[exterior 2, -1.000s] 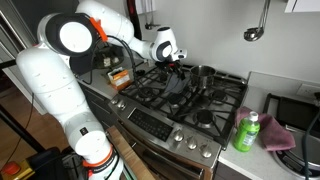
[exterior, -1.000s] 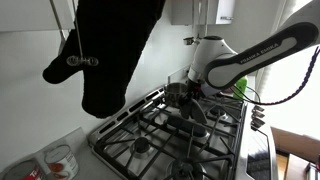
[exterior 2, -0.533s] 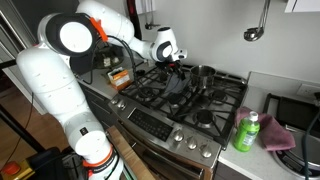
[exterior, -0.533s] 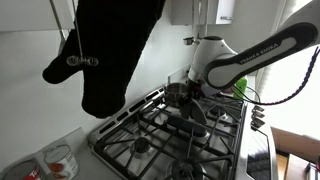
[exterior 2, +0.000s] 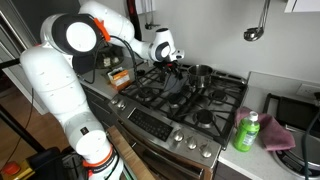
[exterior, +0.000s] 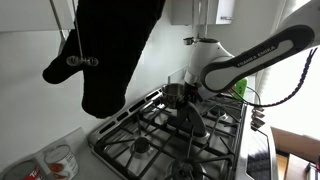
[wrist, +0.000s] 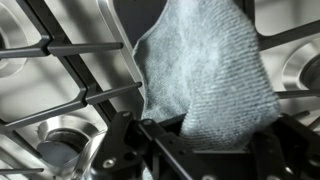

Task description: Put the kitchen towel on the pot them move the pot to the left

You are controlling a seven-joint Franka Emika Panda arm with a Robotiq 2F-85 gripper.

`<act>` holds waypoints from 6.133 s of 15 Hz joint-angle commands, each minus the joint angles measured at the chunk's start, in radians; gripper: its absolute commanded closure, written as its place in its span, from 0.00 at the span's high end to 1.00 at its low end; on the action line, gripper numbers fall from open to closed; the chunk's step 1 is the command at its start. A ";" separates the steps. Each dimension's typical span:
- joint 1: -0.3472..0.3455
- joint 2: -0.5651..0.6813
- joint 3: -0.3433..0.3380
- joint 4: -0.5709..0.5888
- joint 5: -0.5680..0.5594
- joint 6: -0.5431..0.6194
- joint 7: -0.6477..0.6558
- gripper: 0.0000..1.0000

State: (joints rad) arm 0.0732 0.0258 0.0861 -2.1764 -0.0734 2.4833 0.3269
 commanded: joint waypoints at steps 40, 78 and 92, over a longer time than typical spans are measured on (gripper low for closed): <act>0.129 0.055 0.154 0.117 0.442 -0.268 -0.549 0.00; 0.128 0.043 0.155 0.145 0.513 -0.465 -0.610 0.00; 0.125 0.000 0.139 0.140 0.379 -0.536 -0.452 0.92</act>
State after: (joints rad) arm 0.2008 0.0532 0.2386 -2.0405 0.3281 2.0132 -0.1643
